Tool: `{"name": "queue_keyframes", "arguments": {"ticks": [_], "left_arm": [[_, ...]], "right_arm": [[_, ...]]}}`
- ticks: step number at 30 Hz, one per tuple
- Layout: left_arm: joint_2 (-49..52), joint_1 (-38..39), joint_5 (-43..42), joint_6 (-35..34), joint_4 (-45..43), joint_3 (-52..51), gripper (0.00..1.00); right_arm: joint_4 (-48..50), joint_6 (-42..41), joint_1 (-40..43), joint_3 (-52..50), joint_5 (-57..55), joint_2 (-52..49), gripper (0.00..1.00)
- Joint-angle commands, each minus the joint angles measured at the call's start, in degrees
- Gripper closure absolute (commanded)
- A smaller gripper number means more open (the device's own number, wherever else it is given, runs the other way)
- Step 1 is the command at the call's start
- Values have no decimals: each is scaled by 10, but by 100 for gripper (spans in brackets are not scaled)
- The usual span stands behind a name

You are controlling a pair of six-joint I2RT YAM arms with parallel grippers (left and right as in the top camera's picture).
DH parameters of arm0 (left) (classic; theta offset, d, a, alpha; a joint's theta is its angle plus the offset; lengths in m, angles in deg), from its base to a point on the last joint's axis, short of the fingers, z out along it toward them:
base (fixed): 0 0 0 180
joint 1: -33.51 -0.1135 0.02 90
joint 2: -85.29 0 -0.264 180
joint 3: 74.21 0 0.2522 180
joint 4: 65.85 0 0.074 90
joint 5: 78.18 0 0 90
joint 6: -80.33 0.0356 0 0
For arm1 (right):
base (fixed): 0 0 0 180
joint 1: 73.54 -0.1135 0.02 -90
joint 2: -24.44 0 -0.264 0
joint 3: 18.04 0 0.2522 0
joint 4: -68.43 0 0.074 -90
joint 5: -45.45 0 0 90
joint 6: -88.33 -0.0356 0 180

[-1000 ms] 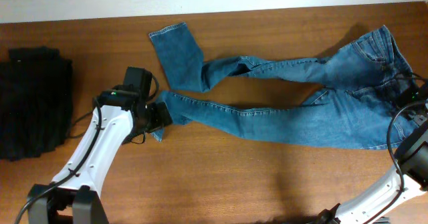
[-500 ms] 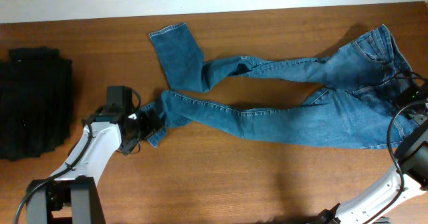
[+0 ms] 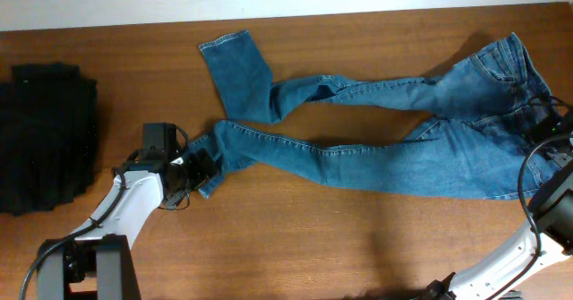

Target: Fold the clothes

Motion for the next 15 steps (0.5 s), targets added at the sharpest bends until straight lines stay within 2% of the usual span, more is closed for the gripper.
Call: {"name": "queue_keyframes", "arguments": {"ticks": [1, 2, 3, 4, 8, 9, 12, 15], "left_arm": [[9, -3, -2, -2, -3, -5, 20], [12, -3, 3, -2, -3, -5, 28], [16, -3, 7, -2, -3, -5, 42], [20, -3, 9, -2, -3, -5, 51], [43, -3, 12, -2, -5, -5, 64], [47, -4, 12, 3, -5, -5, 70], [46, -4, 27, 28, -5, -2, 97], [39, -4, 45, 54, 25, 25, 99]], "right_arm": [[-4, -1, -17, -20, 42, -64, 96], [-4, -1, -17, -20, 42, -64, 96], [-4, -1, -17, -20, 42, -64, 96], [-4, -1, -17, -20, 42, -64, 96], [-4, -1, -17, -20, 42, -64, 96], [-4, -1, -17, -20, 42, -64, 96], [-4, -1, -17, -20, 42, -64, 96], [-3, -1, -17, -20, 41, -64, 96]]}}
